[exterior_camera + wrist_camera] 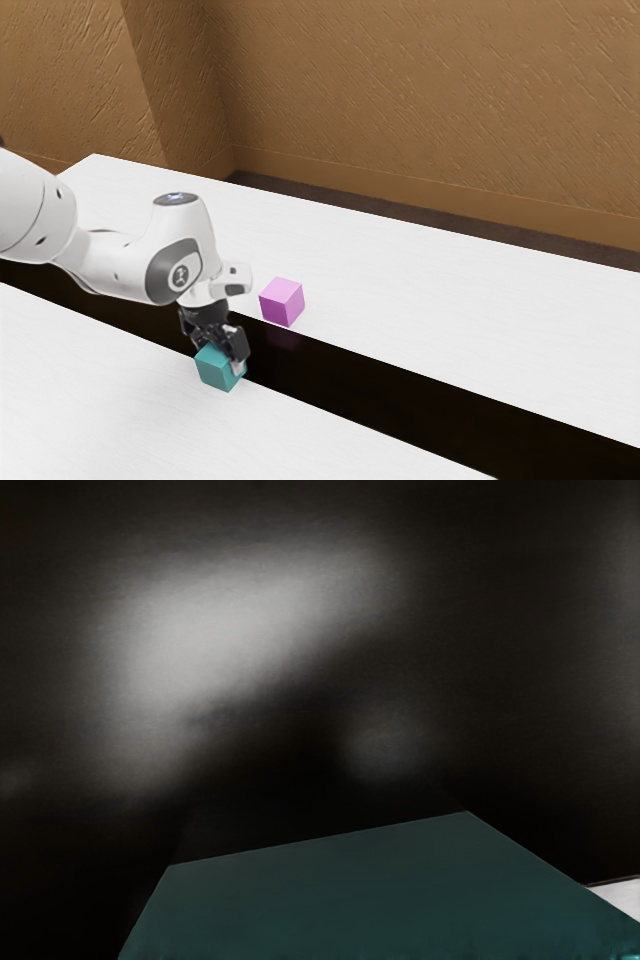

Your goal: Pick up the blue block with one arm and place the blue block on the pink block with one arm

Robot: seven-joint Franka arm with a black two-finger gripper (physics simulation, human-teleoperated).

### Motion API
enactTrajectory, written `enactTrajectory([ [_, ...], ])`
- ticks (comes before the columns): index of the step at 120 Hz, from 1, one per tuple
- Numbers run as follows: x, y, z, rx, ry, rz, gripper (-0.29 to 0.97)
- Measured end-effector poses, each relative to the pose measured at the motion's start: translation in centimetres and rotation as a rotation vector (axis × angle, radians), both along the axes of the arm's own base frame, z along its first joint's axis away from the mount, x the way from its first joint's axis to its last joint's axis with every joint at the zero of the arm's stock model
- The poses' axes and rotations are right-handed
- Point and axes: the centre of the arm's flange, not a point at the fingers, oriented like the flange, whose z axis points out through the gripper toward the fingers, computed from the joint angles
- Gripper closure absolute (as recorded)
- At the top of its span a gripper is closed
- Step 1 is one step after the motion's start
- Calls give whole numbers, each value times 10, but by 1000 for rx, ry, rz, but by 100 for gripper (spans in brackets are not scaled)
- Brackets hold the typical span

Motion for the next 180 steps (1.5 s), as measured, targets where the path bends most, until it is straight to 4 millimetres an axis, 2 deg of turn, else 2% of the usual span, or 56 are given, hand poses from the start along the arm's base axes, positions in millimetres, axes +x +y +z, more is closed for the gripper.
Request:
enactTrajectory([
  [48,0,-2,-1,-4,-5,-23,0],
  [146,-3,-10,-3,4,15,59,0],
  [150,-3,-10,-3,4,15,61,2],
  [164,-3,-10,-3,4,16,68,19],
  [180,-2,-10,-2,7,14,75,21],
])
